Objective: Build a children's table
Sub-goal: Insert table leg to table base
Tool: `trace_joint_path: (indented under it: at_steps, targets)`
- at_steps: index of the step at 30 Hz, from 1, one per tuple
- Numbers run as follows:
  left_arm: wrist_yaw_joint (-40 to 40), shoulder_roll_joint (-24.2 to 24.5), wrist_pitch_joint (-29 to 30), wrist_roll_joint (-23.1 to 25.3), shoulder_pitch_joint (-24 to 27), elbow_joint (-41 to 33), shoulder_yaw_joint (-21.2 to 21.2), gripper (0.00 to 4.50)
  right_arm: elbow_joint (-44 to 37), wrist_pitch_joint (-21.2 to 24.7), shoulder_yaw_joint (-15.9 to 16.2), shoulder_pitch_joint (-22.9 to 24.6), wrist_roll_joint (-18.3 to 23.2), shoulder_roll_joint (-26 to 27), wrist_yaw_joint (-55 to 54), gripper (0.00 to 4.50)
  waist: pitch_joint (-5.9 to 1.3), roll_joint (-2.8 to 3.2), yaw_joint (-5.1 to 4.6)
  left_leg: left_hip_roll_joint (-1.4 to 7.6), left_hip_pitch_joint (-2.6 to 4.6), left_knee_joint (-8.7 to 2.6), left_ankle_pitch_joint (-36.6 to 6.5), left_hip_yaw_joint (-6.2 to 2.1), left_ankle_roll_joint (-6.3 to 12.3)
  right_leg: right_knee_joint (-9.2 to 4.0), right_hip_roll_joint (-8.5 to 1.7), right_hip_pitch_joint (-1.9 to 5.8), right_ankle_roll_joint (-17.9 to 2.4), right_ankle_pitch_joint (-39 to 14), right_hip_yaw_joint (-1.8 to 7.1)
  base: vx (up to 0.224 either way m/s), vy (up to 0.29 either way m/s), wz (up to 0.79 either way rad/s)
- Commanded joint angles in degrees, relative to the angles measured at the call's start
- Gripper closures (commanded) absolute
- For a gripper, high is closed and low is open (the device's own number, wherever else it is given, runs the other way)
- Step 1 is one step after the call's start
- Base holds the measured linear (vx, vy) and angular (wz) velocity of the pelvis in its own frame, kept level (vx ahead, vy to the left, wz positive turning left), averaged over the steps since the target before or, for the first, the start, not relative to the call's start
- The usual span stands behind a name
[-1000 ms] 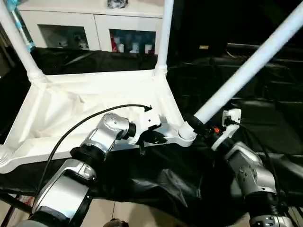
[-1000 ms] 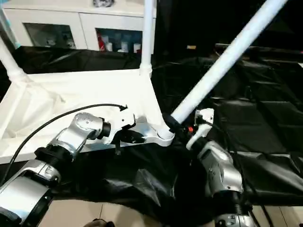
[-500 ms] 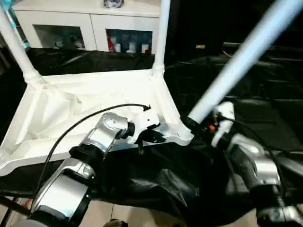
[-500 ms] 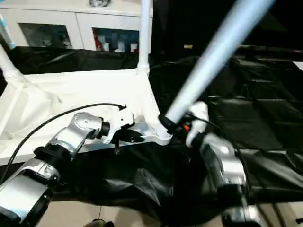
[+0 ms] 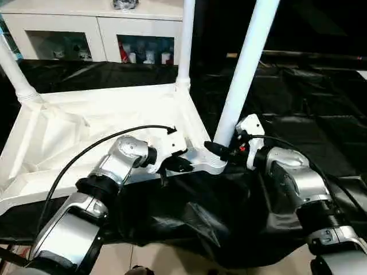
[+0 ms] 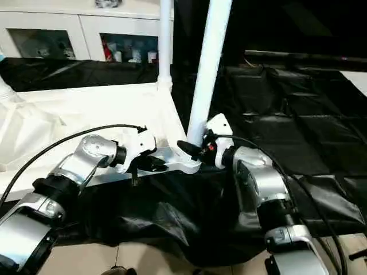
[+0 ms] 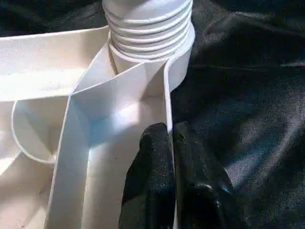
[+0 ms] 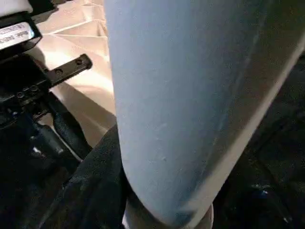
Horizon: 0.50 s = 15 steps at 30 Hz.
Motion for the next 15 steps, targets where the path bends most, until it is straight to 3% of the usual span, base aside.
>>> trace_joint_path:
  at_steps: [1, 8, 10, 11, 13, 15]
  targets:
    - [-1.8, 0.3, -0.8, 1.0, -0.1, -2.9, -1.7, 4.50, 6.4, 1.6, 3.5, 2.9, -2.4, -0.7, 3.0, 2.60, -1.45, 0.75, -0.46, 3.76, 3.82, -6.08, -45.0, -3.51, -6.23, -5.02, -4.13, -0.94, -6.6, -34.2, 2.00, 0.000, 0.000, 0.00]
    - [-5.5, 2.2, -2.5, 0.2, 2.4, -10.1, -2.9, 4.50, 8.9, -1.0, 4.4, 2.4, -2.5, -1.8, 9.0, 2.60, -0.02, 0.37, 0.43, 3.97, 3.30, -6.75, -41.3, -3.27, -4.83, -4.80, -4.53, -0.63, -7.8, -34.5, 2.85, 0.000, 0.000, 0.00]
    - [-6.6, 3.3, -1.6, 0.2, 3.1, -13.1, -3.5, 4.50, 10.4, -2.5, 4.9, 1.7, -3.2, -2.2, 10.9, 2.60, 0.20, 0.71, 0.71, 3.97, 3.46, -6.86, -40.6, -3.21, -4.69, -4.86, -4.60, -0.79, -7.9, -34.5, 3.05, 0.000, 0.000, 0.00]
    - [-6.8, 3.6, -1.5, 0.3, 3.3, -14.0, -3.6, 4.50, 10.8, -3.1, 5.1, 1.5, -3.4, -2.3, 11.4, 2.60, 0.32, 0.46, 0.65, 4.05, 3.35, -6.97, -39.5, -3.11, -4.52, -4.85, -4.58, -0.63, -8.6, -33.7, 3.17, 0.000, 0.000, 0.00]
    - [-7.7, 4.8, -0.8, 0.3, 4.0, -17.2, -3.9, 4.50, 11.9, -5.2, 5.7, 0.6, -4.4, -2.6, 13.2, 2.60, 0.26, 0.27, 0.79, 4.21, 3.27, -7.03, -37.8, -2.92, -4.43, -4.53, -4.61, -0.39, -9.7, -31.9, 3.35, 0.000, 0.000, 0.00]
    - [-7.8, 5.4, -0.5, 0.5, 4.3, -18.9, -4.0, 4.50, 11.8, -5.7, 6.0, 0.4, -4.5, -2.8, 14.2, 2.60, -0.01, 0.11, 1.02, 4.33, 2.81, -7.22, -32.3, -2.46, -3.53, -3.93, -4.41, 0.20, -11.7, -26.9, 3.69, 0.000, 0.000, 0.00]
